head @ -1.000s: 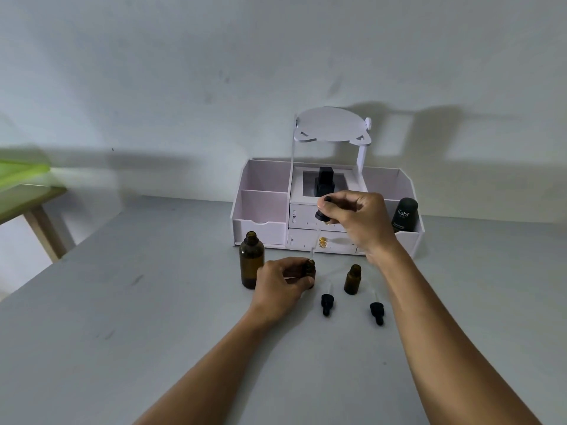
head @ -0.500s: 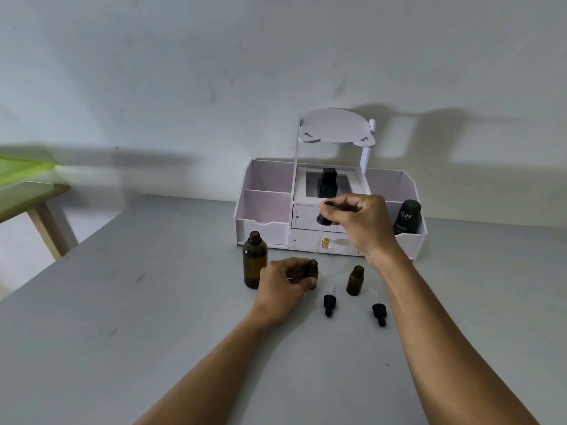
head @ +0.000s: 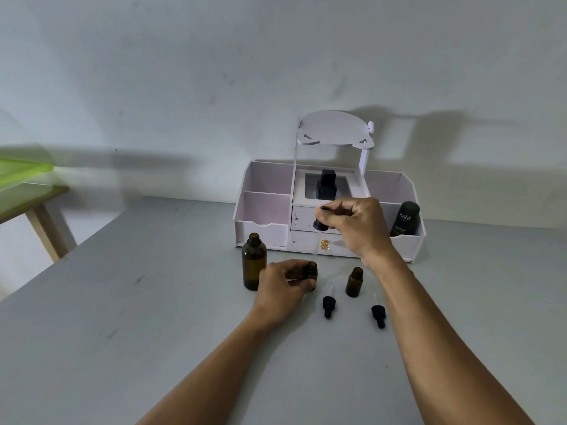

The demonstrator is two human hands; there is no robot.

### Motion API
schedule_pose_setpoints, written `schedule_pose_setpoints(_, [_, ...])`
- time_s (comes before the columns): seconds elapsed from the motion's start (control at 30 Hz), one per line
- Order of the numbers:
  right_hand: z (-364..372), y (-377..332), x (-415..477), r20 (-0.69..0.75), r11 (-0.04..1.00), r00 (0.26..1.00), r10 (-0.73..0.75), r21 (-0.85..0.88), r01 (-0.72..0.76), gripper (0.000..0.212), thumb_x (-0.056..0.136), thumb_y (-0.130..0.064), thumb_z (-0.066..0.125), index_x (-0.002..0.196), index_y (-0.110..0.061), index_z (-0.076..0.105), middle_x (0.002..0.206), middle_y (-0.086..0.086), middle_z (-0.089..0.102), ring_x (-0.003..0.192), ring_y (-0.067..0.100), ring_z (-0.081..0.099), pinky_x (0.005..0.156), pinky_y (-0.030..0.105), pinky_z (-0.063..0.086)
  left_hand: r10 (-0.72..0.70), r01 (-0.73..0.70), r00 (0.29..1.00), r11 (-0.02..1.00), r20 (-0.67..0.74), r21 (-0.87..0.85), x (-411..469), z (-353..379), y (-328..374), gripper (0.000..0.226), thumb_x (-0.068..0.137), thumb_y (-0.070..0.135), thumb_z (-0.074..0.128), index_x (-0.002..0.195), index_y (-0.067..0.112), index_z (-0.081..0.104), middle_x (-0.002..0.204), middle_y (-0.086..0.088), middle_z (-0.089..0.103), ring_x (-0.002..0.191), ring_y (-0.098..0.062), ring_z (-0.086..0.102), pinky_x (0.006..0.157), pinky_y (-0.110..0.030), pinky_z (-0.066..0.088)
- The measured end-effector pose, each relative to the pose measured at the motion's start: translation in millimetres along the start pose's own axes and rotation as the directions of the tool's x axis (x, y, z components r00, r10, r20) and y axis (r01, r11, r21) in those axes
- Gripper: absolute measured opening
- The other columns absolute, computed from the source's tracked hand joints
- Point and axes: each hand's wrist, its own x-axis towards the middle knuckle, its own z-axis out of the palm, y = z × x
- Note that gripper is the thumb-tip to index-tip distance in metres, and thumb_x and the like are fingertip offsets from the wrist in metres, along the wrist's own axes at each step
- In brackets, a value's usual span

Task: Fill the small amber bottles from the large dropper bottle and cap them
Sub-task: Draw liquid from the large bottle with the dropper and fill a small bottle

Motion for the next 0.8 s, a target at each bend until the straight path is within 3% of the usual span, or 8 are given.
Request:
schedule_pose_setpoints(0.13, [-1,-3,-2,0.020,1.000,1.000,0.001,-0.013,-0.001,0.005,0.080,-0.014,0.081,0.081,-0.018,0.079,0.072,-0.008,0.074,0.062,-0.003,0.066,0.071,0.020,0.055,0.005,-0.005,1.000,1.000,-0.004,0.006,0,0,0,0.039,0.082,0.008,0.078,0.120,0.012,0.071,0.097,0.013,0.070,0.080,0.020,0.064,0.074,0.001,0.047])
schedule_pose_setpoints(0.23, [-2,-6,-4,0.021,1.000,1.000,0.002,0.001,-0.002,0.004,0.081,-0.017,0.081,0.084,-0.017,0.079,0.071,-0.009,0.073,0.059,-0.005,0.065,0.068,0.018,0.054,-0.003,0.004,1.000,1.000,-0.018,0.007,-2,0,1,0.047,0.082,0.011,0.079,0.127,0.013,0.067,0.108,0.008,0.073,0.089,0.008,0.067,0.081,-0.002,0.049])
schedule_pose_setpoints(0.33, [-4,-9,-2,-0.022,0.999,1.000,0.000,0.039,0.001,0.007,0.080,-0.019,0.081,0.086,-0.015,0.080,0.075,-0.004,0.076,0.066,0.002,0.069,0.073,0.025,0.059,-0.010,0.010,0.999,1.000,-0.033,0.007,-4,2,1,0.062,0.081,0.016,0.081,0.138,0.017,0.057,0.126,0.002,0.068,0.105,-0.008,0.067,0.087,-0.012,0.053])
schedule_pose_setpoints(0.43, [-9,-15,-2,-0.053,0.996,0.998,-0.017,0.082,0.022,0.003,0.081,-0.021,0.080,0.084,-0.021,0.079,0.078,-0.003,0.077,0.072,0.009,0.072,0.075,0.034,0.062,0.007,-0.004,0.997,1.000,-0.075,0.031,-13,2,4,0.067,0.083,0.022,0.079,0.143,0.019,0.051,0.135,0.006,0.060,0.108,-0.006,0.061,0.083,-0.010,0.051])
schedule_pose_setpoints(0.57, [-17,-25,-1,-0.103,0.984,0.992,-0.077,0.154,0.092,0.007,0.083,-0.020,0.079,0.085,-0.026,0.076,0.080,-0.008,0.077,0.075,0.009,0.073,0.078,0.038,0.063,0.123,-0.111,0.984,0.989,-0.132,0.094,-31,-4,7,0.054,0.084,0.025,0.077,0.135,0.022,0.059,0.124,0.010,0.064,0.099,-0.003,0.064,0.078,-0.010,0.053])
schedule_pose_setpoints(0.67, [-16,-37,-1,-0.122,0.958,0.988,-0.095,0.258,0.124,0.008,0.084,-0.017,0.078,0.089,-0.023,0.077,0.081,-0.007,0.077,0.081,0.015,0.074,0.077,0.037,0.063,0.316,-0.296,0.915,0.948,-0.250,0.115,-38,-13,16,0.034,0.082,0.016,0.078,0.115,0.020,0.072,0.101,0.011,0.071,0.078,-0.002,0.068,0.063,-0.012,0.054])
schedule_pose_setpoints(0.8, [1,-52,-4,-0.099,0.933,0.987,-0.125,0.327,0.151,0.003,0.086,-0.016,0.076,0.087,-0.019,0.078,0.076,-0.004,0.077,0.076,0.020,0.073,0.076,0.035,0.062,0.465,-0.447,0.696,0.877,-0.547,0.178,-35,-42,29,0.017,0.082,0.009,0.075,0.098,0.014,0.074,0.077,0.003,0.068,0.059,-0.011,0.062,0.051,-0.023,0.051])
